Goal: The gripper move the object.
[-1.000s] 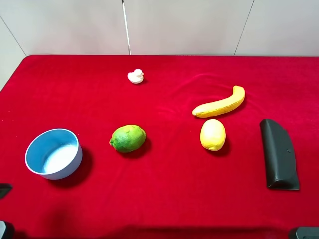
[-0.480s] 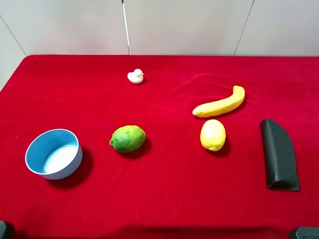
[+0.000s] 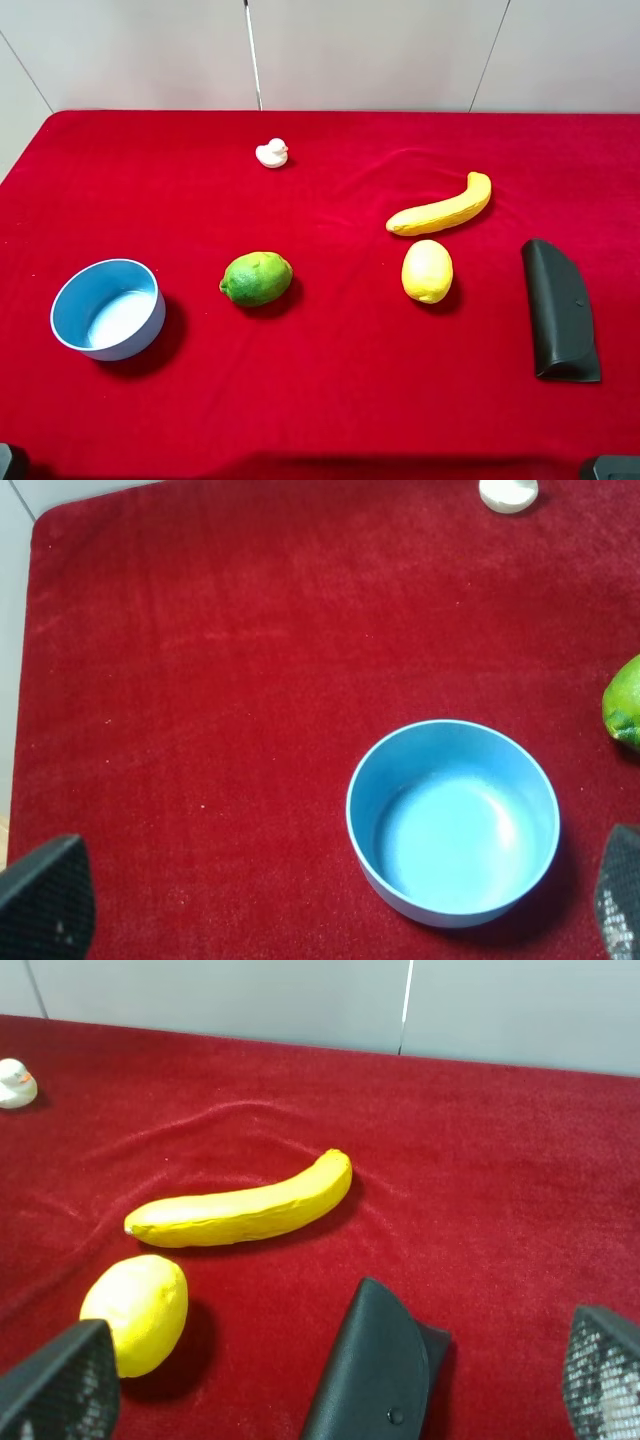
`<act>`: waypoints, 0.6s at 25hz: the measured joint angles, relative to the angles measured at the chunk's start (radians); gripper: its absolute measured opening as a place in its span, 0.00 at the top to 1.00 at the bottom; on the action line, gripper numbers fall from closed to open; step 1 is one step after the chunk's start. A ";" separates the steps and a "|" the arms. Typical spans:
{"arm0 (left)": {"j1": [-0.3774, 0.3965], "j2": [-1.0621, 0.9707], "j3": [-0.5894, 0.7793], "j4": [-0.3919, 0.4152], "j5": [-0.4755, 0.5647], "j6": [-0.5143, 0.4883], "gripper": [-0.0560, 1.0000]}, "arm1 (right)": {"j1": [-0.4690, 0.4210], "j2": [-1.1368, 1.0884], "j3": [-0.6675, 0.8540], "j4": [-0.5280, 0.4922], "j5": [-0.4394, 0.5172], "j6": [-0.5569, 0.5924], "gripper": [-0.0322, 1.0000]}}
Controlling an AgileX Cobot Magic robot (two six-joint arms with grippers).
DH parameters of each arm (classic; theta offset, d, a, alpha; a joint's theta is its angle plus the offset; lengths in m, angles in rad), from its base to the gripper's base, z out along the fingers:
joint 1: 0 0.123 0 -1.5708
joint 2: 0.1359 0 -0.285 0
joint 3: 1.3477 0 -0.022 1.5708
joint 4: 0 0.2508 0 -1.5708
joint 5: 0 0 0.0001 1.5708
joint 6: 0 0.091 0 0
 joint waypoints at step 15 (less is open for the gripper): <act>0.000 0.000 0.000 0.000 0.000 0.000 0.01 | 0.000 0.000 0.000 0.004 0.000 0.000 0.30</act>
